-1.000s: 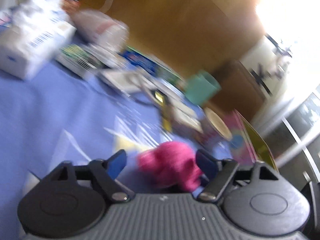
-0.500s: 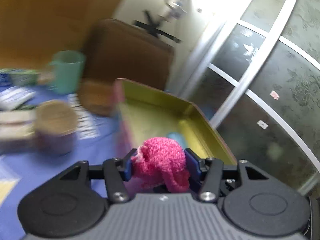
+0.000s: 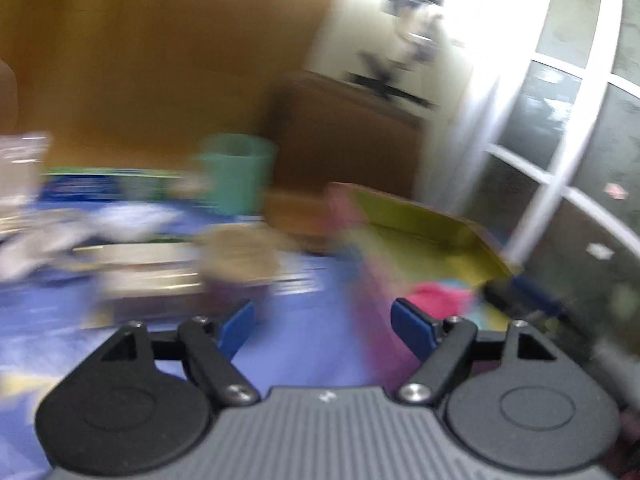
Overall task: Organize soft objects
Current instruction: 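Carry the pink cloth into the tin and open the left tool, then grasp the beige tape roll by its rim with the left tool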
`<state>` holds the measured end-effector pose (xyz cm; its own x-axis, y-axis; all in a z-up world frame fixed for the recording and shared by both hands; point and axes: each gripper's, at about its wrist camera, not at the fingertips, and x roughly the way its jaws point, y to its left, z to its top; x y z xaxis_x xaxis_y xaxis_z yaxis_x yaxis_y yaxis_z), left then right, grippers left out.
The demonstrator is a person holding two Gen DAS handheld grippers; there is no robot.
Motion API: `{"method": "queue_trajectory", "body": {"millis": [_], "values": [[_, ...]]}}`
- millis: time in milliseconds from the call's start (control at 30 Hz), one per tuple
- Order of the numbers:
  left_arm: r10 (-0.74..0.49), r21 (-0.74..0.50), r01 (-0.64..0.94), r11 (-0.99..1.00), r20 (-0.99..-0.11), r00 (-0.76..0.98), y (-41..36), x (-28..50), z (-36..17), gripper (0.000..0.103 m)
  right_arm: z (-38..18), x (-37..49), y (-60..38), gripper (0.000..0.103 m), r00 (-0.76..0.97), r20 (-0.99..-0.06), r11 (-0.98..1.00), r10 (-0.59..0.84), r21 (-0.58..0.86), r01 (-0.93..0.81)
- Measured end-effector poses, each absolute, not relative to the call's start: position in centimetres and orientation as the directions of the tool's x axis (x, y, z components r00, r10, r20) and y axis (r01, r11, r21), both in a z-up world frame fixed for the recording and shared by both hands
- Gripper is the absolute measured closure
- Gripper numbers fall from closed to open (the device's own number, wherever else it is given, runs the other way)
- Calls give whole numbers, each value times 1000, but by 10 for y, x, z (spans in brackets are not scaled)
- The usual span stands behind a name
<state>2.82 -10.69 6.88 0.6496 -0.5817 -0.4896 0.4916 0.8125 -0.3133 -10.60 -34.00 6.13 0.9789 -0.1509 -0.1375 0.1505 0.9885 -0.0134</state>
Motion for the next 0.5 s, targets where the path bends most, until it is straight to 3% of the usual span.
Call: {"method": "queue_trajectory", "body": {"millis": [100,300,500], "values": [[-425,-244,348,905,-533,732,-37,30,55,25,63,-82,-303,55,981,-195,1000,21,-9,-24],[-163,-166,86,982,-529,833,63,31,37,25,59,7,-194,56,876,-354,940,328,27,-340],[-188,-275,39,961,-540,821,103,36,22,25,35,92,-89,57,830,-466,892,307,-164,-422]]}}
